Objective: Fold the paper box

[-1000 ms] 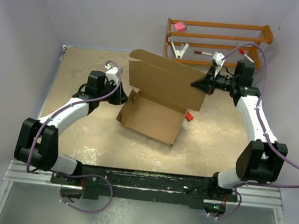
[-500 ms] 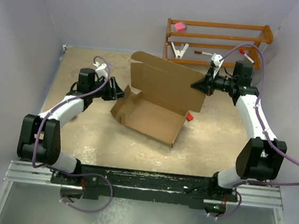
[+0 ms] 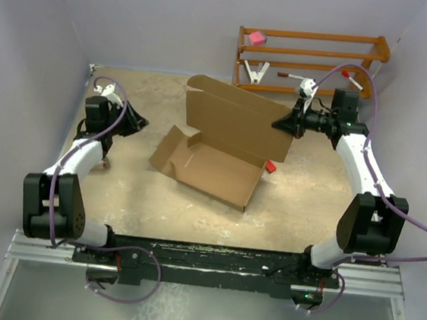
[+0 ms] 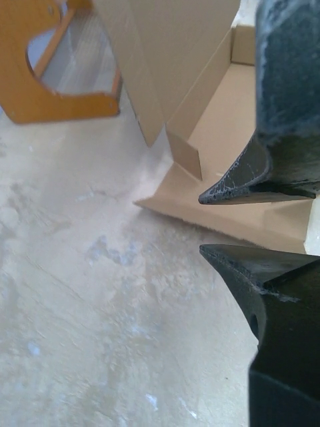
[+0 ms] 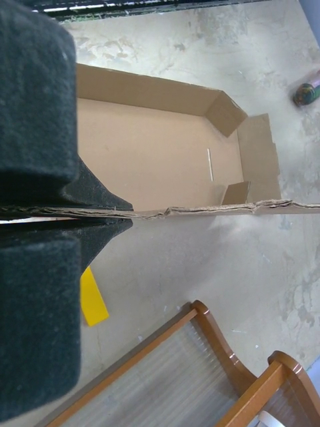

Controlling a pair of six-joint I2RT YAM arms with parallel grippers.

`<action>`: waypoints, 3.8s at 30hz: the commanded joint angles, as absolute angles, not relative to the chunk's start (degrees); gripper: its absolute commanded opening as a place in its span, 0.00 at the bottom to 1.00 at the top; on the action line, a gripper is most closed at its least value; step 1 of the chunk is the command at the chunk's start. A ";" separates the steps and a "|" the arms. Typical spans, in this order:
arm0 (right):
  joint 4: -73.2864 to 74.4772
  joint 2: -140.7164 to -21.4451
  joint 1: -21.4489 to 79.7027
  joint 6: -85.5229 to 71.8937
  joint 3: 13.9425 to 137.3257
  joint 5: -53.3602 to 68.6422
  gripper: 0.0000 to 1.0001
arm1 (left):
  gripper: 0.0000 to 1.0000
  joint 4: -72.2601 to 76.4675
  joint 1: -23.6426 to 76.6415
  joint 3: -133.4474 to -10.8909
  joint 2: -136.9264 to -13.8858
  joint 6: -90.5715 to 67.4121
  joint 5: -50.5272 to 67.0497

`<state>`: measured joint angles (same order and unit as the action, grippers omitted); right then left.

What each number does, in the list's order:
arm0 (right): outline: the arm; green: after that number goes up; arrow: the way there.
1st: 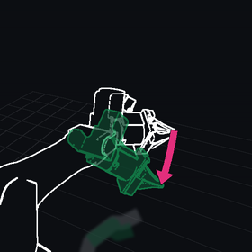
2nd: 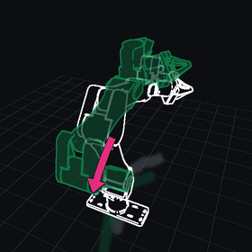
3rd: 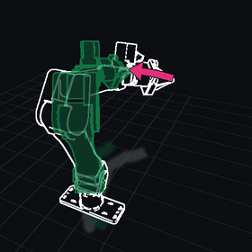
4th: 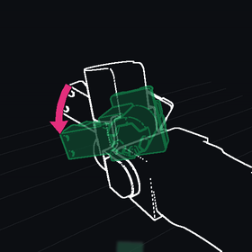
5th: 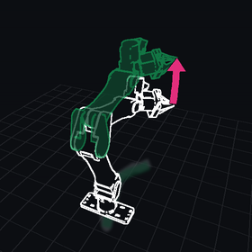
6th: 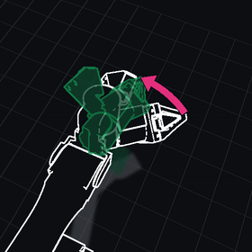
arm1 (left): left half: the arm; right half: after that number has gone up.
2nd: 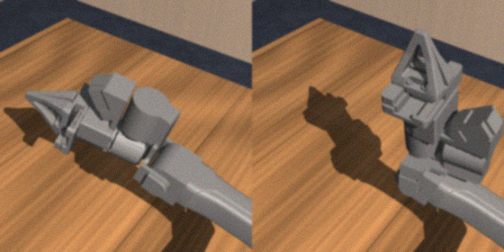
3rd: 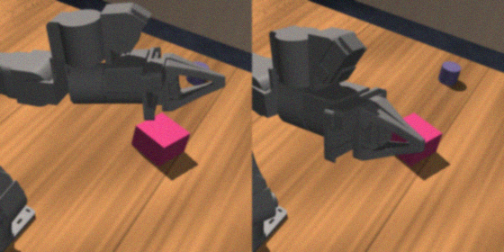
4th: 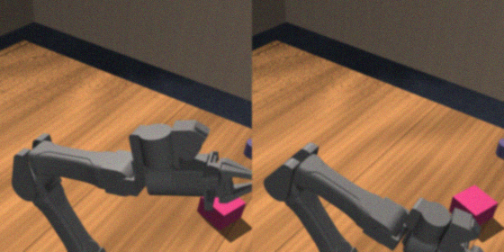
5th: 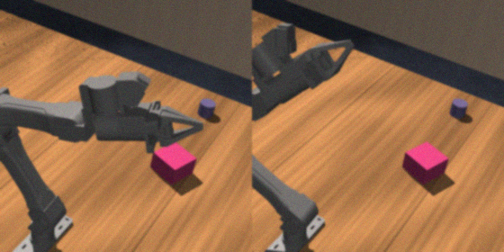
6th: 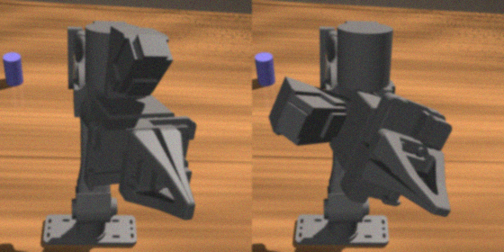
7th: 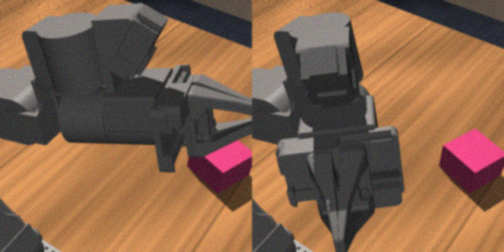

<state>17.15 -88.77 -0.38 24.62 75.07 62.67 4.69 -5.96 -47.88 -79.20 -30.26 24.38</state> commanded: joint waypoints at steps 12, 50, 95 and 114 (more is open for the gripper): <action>18.44 -80.23 -1.84 27.78 81.65 77.22 0.00 | 0.38 6.04 -5.10 -46.87 -88.80 -27.48 24.93; 17.03 -80.72 -4.21 27.78 78.62 73.50 0.00 | 0.50 44.53 10.16 -31.50 -88.68 -35.20 45.19; 22.95 -83.74 -2.74 27.78 79.20 73.33 0.00 | 0.68 17.15 15.14 -45.53 -93.13 -36.25 43.25; 23.03 -84.55 -2.37 27.78 79.19 71.63 0.00 | 0.69 22.09 16.61 -44.76 -93.29 -44.20 48.30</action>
